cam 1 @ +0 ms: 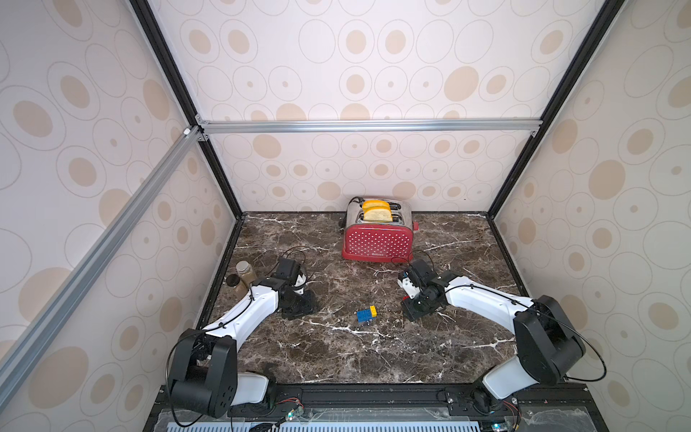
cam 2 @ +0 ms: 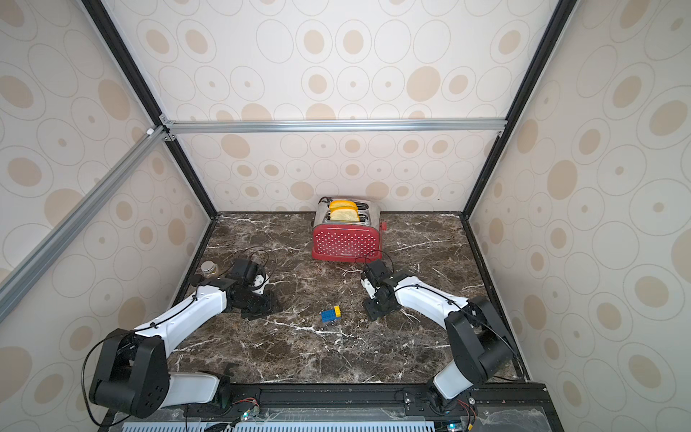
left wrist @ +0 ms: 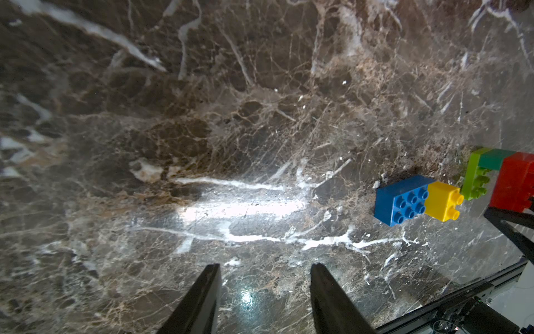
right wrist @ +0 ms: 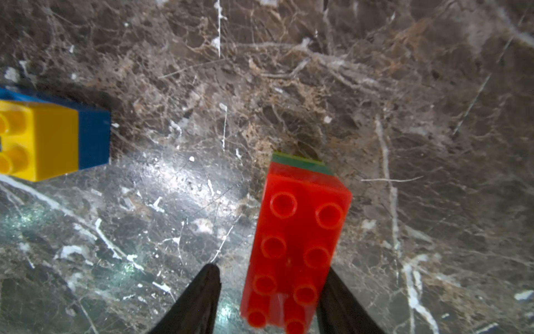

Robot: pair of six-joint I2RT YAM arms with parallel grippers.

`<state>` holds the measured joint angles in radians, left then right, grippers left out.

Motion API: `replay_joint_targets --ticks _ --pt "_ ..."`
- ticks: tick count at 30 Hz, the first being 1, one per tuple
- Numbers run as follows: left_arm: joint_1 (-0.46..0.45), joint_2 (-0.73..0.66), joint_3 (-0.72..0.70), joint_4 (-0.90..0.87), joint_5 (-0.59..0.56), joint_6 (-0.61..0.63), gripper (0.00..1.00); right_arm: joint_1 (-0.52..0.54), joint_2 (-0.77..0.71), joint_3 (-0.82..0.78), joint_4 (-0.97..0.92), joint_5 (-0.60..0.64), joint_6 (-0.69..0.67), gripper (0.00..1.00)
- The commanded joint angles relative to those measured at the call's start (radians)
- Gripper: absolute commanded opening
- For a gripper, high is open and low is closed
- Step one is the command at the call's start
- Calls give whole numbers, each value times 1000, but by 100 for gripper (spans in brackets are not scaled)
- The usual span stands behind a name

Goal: Assemble the number 5 with lego
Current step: Pick up the lego brick from the center of the board.

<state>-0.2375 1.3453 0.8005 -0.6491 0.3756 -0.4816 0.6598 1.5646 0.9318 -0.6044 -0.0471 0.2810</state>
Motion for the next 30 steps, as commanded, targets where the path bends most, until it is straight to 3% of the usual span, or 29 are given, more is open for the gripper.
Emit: replay_joint_targets --ticks 1,8,23,30 --pt "-2 -3 3 -8 -9 17 53 5 31 -17 11 11 22 57" --pt "-3 -4 6 -13 -12 18 53 7 77 -17 24 18 30 51" --pt "-2 8 7 -19 5 23 53 9 86 -53 58 10 32 25" --pt "-13 40 6 -51 79 46 47 9 3 -36 55 21 -12 23"
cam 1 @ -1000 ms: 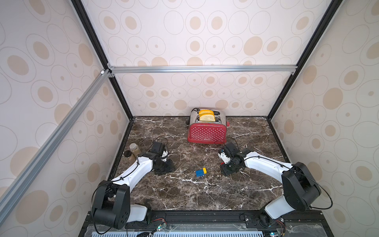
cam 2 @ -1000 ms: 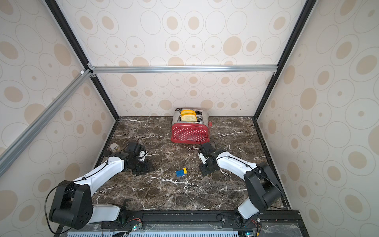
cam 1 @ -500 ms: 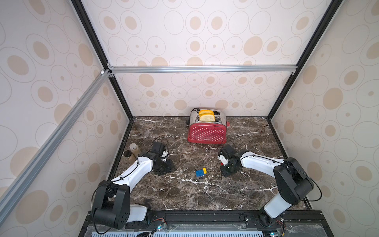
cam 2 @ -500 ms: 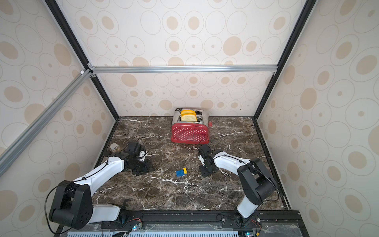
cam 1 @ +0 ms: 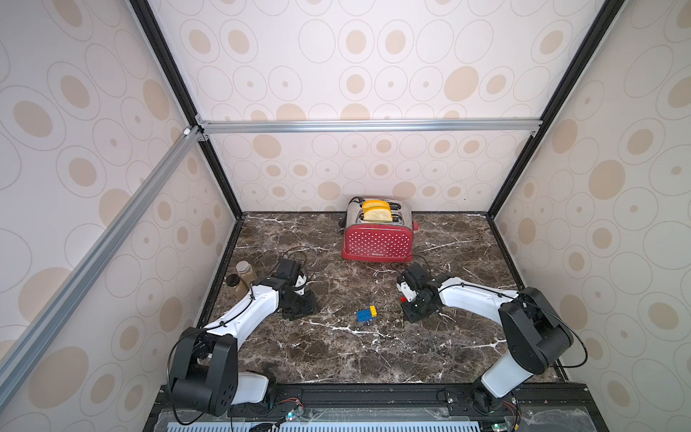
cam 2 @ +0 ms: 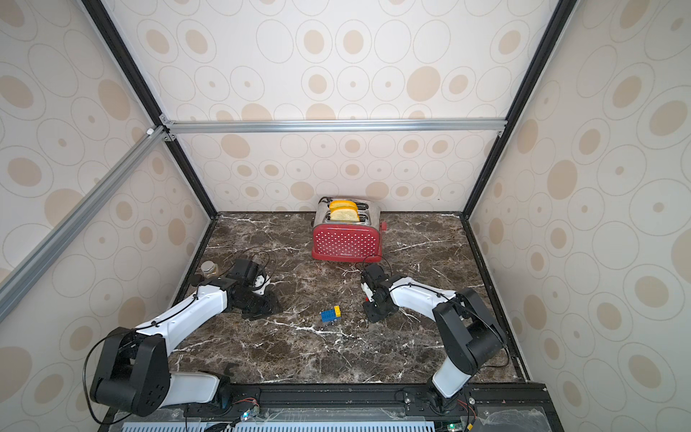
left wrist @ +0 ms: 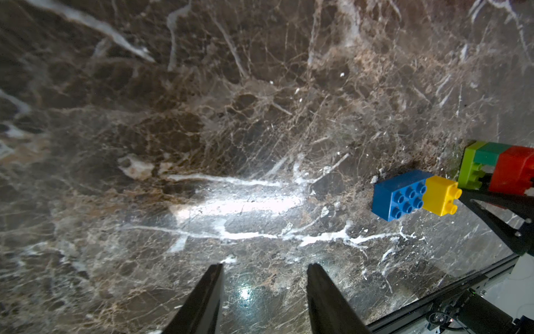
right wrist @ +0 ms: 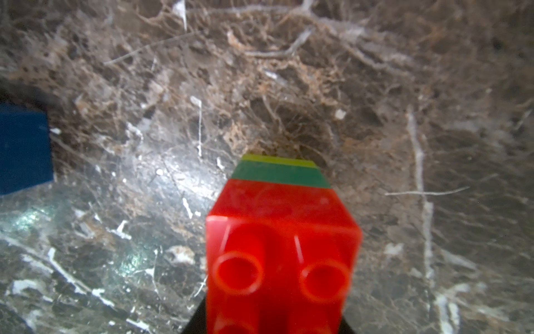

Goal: Assemble the number 5 with lego
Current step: Pick up the lego brick from the center of the board.

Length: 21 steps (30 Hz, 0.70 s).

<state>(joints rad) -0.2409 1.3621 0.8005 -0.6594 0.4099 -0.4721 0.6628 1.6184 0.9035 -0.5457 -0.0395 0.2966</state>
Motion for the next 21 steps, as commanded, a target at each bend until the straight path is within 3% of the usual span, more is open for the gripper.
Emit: replay_joint_targets --ticks 1,8,21 --pt "-21 34 6 -49 59 42 46 6 -65 -7 -5 15 -36 23" --pt "-149 145 39 -47 91 41 32 5 -169 1 -25 5 -86 23" --pt "-295 309 156 18 47 -19 23 3 -302 -47 -3 -5 -111 23"
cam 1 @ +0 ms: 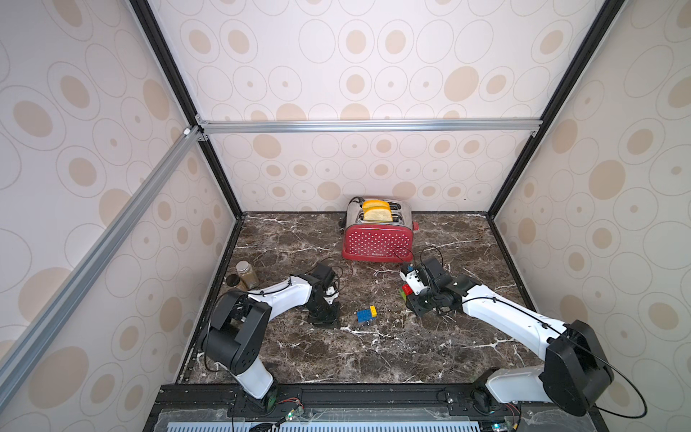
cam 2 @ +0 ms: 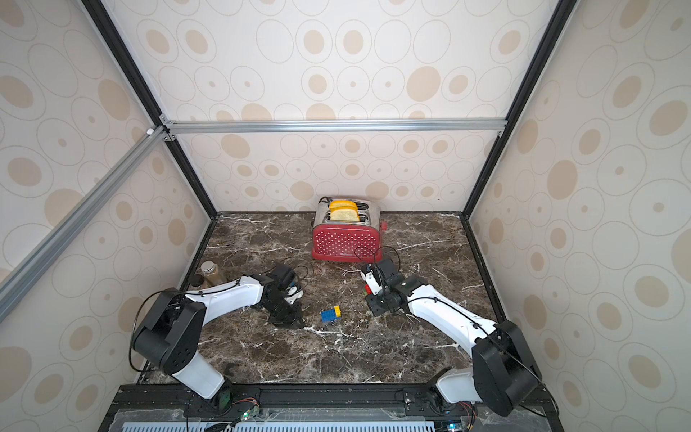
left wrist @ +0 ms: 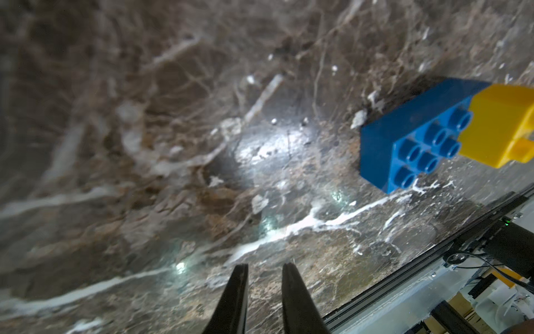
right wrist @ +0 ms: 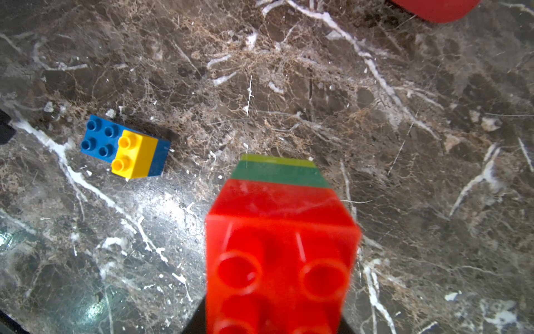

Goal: Assemble the number 5 with lego
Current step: Pick up the lego brick from the center of the board, then adjust the lego brick at the center of the board.

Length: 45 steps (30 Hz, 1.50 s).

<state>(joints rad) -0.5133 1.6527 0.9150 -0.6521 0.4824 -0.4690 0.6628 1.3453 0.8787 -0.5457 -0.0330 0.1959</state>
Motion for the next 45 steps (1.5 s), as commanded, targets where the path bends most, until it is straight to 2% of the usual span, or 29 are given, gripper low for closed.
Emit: replay_joint_targets --ticks 1,15,30,36,40,45 --pt "-32 26 48 37 -28 -26 23 3 -35 -26 -2 -12 -10 23" --pt "-95 154 143 164 -79 -96 19 0 -116 -96 13 -33 -14 23" --pt "-124 241 275 190 -78 -119 20 1 -112 -114 75 -155 -97 23" --pt "-119 165 254 124 -141 -90 23 3 -92 -78 70 -242 -165 23" --pt "-73 62 197 112 -161 -94 27 5 -67 -55 68 -315 -206 23" --pt "1 -76 125 61 -186 -62 29 30 -26 -20 63 -329 -247 23"
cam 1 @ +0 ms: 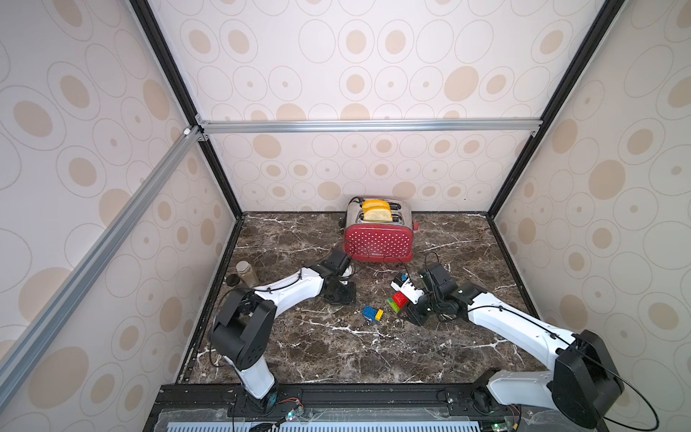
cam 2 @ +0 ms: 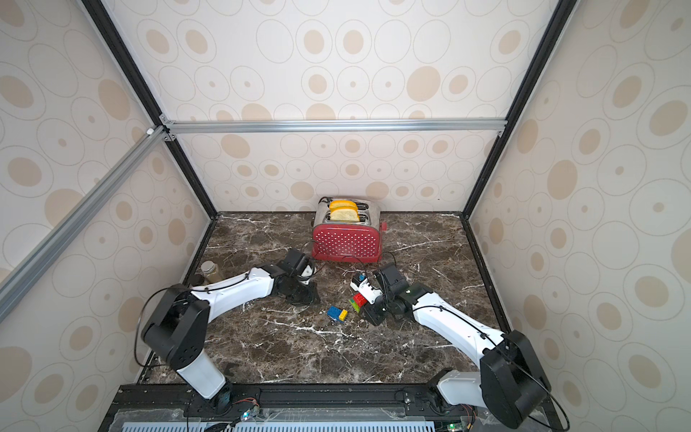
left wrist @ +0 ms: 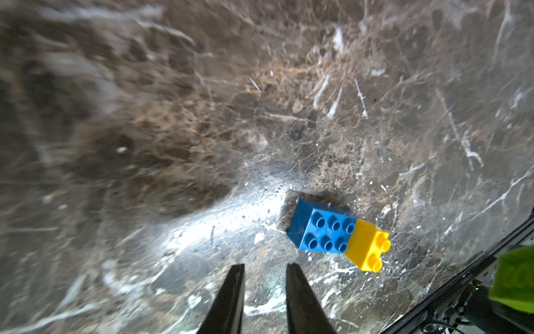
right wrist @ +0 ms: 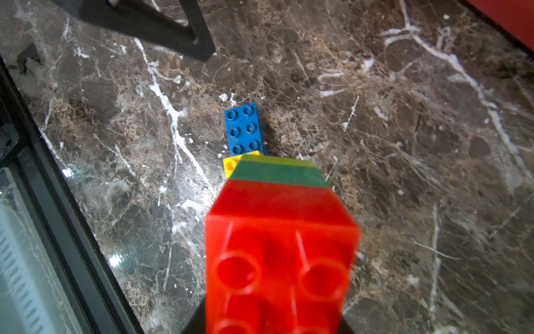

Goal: Assemble the number 5 with lego
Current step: Adjust the lego brick at the center of the board, then assemble the lego brick with the lego brick.

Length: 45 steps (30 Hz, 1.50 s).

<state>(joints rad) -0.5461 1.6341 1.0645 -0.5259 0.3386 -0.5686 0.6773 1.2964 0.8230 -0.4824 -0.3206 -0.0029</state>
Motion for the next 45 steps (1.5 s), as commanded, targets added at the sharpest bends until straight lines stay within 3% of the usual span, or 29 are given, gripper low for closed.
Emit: replay_joint_targets --ticks 1,11,19,45 --pt "41 -81 -34 -84 -56 54 29 22 35 46 -7 -41 -59 23" --pt "78 -237 -149 -159 -105 90 35 82 171 168 -82 14 -127 23" --pt "97 -282 -184 -178 -131 105 36 128 290 302 -203 92 -90 24" --pt "115 -377 -250 -191 -151 83 36 186 442 404 -241 135 -42 24"
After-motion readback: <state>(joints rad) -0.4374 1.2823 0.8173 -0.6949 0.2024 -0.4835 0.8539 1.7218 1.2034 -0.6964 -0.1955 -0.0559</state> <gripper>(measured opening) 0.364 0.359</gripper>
